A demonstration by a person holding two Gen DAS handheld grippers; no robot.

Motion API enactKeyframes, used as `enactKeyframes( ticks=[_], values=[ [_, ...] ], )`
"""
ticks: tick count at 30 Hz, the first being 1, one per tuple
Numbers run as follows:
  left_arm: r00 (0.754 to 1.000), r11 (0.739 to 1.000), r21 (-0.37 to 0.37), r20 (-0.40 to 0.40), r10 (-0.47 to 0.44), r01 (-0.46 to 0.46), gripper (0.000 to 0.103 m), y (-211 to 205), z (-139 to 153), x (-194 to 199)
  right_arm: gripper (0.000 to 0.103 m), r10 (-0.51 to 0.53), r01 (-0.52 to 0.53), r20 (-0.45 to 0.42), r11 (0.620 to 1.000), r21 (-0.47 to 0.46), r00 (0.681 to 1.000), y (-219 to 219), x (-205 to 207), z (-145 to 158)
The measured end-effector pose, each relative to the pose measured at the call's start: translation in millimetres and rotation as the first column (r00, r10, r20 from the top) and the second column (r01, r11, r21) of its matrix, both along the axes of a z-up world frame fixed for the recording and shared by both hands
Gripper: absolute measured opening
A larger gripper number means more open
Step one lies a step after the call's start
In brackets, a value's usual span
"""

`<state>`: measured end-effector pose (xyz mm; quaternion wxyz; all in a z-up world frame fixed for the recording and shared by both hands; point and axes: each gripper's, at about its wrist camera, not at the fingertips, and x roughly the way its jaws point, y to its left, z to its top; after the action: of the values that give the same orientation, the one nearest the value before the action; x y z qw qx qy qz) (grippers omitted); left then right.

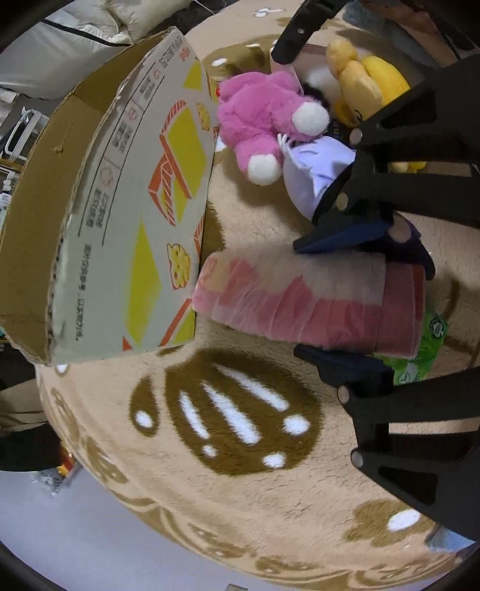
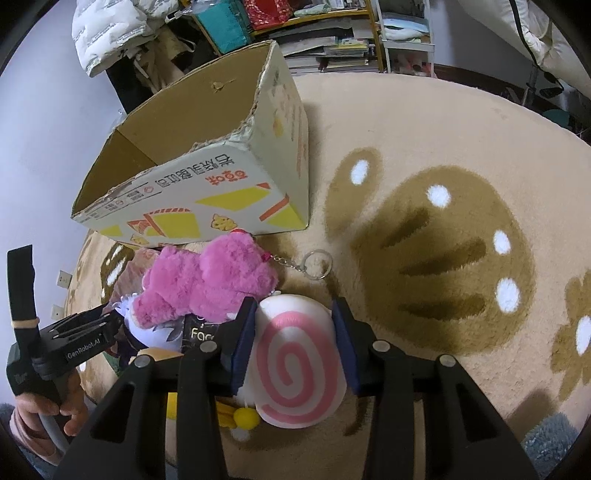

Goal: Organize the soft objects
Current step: 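Grasp the pink towel roll with the left tool while the right grasps the swirl cushion, then carry the towel roll with the left tool while the right carries the cushion to the box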

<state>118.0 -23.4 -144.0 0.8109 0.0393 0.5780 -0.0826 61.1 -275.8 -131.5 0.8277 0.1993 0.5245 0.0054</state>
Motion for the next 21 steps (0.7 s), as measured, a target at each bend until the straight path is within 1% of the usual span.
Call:
enactKeyframes(
  ticks=[5,7,10,16,17,21],
  values=[
    [0.999,0.999,-0.038,0.018,0.031,-0.030,0.037,6.7,7.3,0.1,0.043,-0.015,0.015,0.017,1.000,-0.004,1.000,-2.0,-2.1,3.1],
    [0.999,0.998,-0.047,0.035,0.031,-0.030,0.029,8.0,11.8,-0.6,0.043,-0.021,0.021,0.017,1.000,-0.001,1.000,-2.4,-2.2,2.9],
    [0.998,0.998,-0.056,0.052,0.031,-0.028,0.023,6.8,16.9,-4.5,0.043,-0.027,0.027,0.026,1.000,0.000,0.999,-3.2,-3.5,4.6],
    [0.997,0.999,-0.042,0.081,0.012,-0.008,0.018,0.6,25.0,-16.5,0.043,-0.039,0.038,0.071,0.999,0.010,0.997,-5.5,-7.7,12.0],
    [0.996,0.999,-0.038,0.091,0.012,-0.009,0.018,0.2,27.3,-18.7,0.041,-0.039,0.038,0.082,0.999,0.013,0.996,-5.8,-8.4,13.8],
    [0.992,0.999,-0.041,0.128,0.021,-0.016,0.017,0.2,38.3,-27.0,0.039,-0.020,0.020,0.145,1.000,-0.001,0.989,-5.4,-9.4,24.7]
  ],
)
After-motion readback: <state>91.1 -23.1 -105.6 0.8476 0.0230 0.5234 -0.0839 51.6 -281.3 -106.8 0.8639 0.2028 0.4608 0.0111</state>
